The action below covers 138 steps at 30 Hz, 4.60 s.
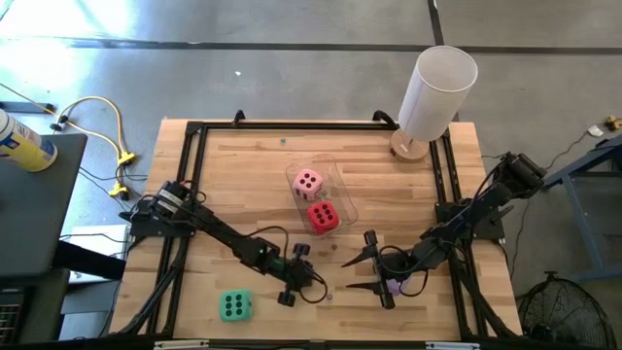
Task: Pick & Place Dice
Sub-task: Put the small blue dice into the transparent bin
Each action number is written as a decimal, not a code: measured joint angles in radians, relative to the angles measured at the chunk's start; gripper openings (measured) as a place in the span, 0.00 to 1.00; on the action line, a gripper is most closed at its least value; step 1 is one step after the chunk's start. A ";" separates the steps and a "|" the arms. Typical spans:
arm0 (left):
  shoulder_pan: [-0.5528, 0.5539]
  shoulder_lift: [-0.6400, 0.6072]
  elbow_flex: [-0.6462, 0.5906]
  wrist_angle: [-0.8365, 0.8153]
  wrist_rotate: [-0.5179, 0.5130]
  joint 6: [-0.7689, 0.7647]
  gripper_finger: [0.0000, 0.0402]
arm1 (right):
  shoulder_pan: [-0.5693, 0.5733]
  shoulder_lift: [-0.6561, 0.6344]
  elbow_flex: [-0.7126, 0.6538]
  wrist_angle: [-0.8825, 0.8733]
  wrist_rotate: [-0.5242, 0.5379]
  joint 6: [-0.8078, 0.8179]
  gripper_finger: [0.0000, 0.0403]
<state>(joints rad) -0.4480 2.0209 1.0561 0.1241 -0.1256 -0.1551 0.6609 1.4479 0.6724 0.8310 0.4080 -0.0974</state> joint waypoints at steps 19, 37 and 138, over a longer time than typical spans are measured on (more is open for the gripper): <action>-0.010 0.000 0.004 -0.086 0.006 -0.105 0.25 | 0.000 0.000 0.000 -0.005 0.000 0.000 0.51; -0.020 -0.027 0.003 -0.080 -0.024 -0.095 0.11 | -0.017 0.000 0.000 -0.004 -0.001 0.080 0.51; -0.076 -0.190 0.201 0.018 -0.832 0.485 0.12 | -0.212 0.177 0.002 -0.010 0.006 0.808 0.34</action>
<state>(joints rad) -0.5240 1.8313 1.2568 0.1425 -0.9573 0.3294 0.4484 1.6249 0.6743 0.8209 0.4135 0.7109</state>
